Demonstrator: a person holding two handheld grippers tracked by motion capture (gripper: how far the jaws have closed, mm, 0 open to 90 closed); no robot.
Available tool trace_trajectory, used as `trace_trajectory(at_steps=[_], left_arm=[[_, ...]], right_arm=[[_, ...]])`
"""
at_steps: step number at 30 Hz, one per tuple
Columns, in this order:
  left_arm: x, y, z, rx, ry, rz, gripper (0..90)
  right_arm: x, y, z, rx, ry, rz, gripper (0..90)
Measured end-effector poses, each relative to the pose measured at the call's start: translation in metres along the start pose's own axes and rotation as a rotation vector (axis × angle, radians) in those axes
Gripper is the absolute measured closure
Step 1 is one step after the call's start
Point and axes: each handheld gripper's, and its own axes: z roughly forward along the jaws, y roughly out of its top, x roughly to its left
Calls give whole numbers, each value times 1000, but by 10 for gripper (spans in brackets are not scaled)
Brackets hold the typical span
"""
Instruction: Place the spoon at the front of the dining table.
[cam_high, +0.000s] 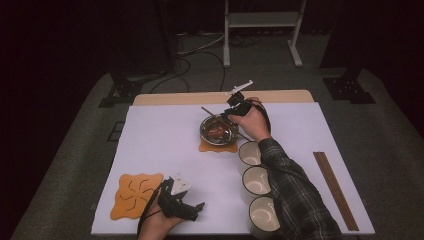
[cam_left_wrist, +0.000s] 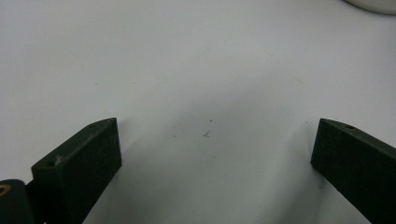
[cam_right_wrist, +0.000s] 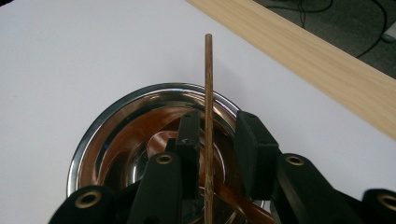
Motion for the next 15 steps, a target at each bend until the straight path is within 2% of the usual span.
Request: trace_trajectory(at_steps=[15], left_arm=[[0, 0, 0, -1, -1, -1, 5]], right_arm=[[1, -4, -15, -8, 5, -7, 615]])
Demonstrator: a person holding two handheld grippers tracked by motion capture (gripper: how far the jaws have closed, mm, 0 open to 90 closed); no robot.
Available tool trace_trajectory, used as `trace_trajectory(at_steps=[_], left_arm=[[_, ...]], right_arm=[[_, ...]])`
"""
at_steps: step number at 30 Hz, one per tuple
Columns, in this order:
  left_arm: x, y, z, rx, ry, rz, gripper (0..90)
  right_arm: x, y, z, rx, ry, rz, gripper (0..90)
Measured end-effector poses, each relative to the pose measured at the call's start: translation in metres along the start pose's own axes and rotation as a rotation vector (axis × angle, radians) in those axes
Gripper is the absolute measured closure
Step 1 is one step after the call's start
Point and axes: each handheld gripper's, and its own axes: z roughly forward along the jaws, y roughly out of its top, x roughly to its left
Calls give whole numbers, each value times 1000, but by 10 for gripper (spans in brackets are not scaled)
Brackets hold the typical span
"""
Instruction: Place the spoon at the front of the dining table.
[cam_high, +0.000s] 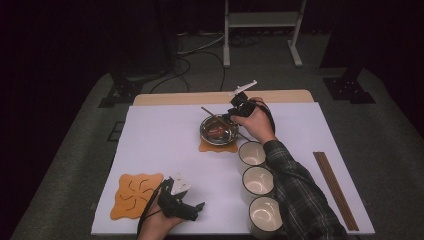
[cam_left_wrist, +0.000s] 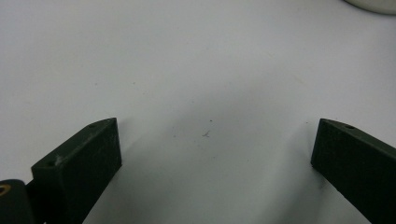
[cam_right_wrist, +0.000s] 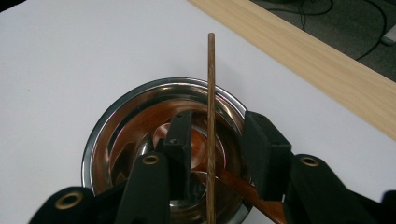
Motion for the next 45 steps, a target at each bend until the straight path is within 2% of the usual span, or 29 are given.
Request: trace_trajectory(at_steps=[14, 22, 34, 45], left_arm=[[0, 0, 0, 5, -3, 1, 5], [0, 0, 0, 3, -1, 1, 5], [0, 0, 0, 3, -2, -1, 5], [0, 0, 0, 5, -4, -1, 5]], right_arm=[[0, -8, -17, -7, -11, -10, 574], [-2, -15, -26, -19, -3, 7, 574], [-6, -26, -41, -25, -13, -3, 576], [-10, -39, -56, -38, -29, 12, 565]])
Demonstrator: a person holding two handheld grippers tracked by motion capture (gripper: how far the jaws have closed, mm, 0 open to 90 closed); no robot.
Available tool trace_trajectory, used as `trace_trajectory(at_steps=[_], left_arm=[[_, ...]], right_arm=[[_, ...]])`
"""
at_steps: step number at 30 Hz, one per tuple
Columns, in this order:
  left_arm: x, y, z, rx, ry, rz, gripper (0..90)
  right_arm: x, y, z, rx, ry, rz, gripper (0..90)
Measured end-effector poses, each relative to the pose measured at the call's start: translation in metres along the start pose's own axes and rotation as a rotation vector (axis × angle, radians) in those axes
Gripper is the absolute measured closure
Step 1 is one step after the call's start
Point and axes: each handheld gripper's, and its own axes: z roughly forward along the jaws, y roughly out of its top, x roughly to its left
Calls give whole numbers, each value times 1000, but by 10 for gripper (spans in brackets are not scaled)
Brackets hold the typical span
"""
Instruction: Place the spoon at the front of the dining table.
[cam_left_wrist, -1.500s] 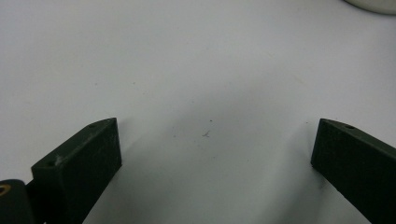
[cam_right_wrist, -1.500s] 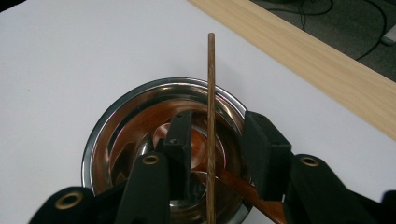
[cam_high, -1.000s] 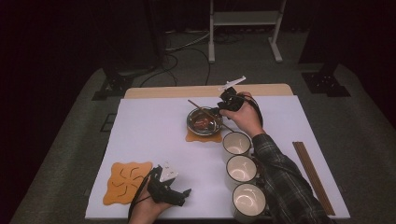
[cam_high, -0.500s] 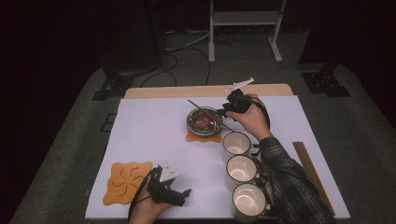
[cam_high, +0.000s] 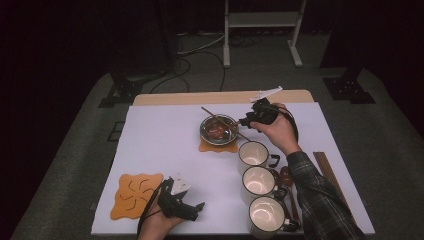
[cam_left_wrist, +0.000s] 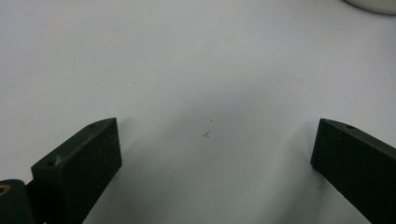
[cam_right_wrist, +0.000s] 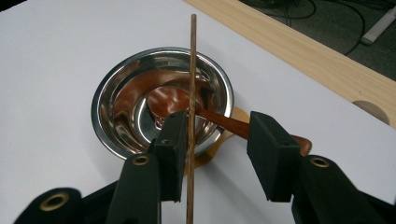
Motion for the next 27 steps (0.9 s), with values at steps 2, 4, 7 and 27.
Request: trace_trajectory(at_steps=[2, 4, 7, 27], left_arm=[[0, 0, 0, 0, 0, 0, 5], [0, 0, 0, -3, 0, -3, 5], [0, 0, 0, 0, 0, 1, 5], [0, 0, 0, -4, 2, 0, 5]], right_arm=[[-1, -3, -3, -2, -2, 6, 563], [-3, -5, -6, -5, -2, 6, 557], [-4, -9, -9, -10, -4, 19, 554], [-14, -39, -32, -41, -24, 51, 537]])
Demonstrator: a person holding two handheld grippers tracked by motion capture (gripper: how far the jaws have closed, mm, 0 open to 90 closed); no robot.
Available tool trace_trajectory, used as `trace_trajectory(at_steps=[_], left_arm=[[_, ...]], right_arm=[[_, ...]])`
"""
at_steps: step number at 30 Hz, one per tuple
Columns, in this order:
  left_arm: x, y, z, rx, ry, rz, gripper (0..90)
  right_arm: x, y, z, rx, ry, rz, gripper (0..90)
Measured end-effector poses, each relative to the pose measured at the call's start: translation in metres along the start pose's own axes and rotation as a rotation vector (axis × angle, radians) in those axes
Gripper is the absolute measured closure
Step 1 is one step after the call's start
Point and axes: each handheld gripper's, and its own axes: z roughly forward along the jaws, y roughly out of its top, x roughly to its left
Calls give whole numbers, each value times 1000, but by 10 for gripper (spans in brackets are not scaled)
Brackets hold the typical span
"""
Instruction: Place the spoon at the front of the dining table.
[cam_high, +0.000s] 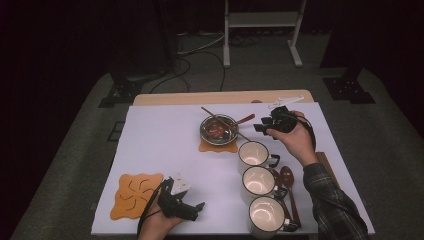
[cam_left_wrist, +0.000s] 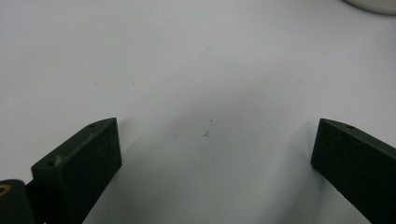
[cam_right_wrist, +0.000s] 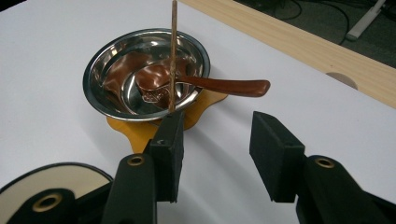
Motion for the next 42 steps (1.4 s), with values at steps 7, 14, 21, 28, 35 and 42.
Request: trace_trajectory(at_steps=[7, 14, 21, 28, 35, 42], left_arm=[[0, 0, 0, 0, 0, -1, 5], [0, 0, 0, -3, 0, -3, 5], [0, 0, 0, -3, 0, -4, 5], [0, 0, 0, 0, -1, -4, 5], [0, 0, 0, 0, -1, -4, 5], [0, 0, 0, 0, 0, -4, 5]], right_arm=[[-4, -8, -4, -5, -7, 11, 530], [-10, -20, -11, -15, -10, 43, 521], [-18, -31, -19, -20, -27, 56, 517], [-24, -42, -26, -21, -49, 73, 516], [-30, -52, -32, -18, -67, 86, 514], [-35, -64, -38, -8, -80, 99, 507]])
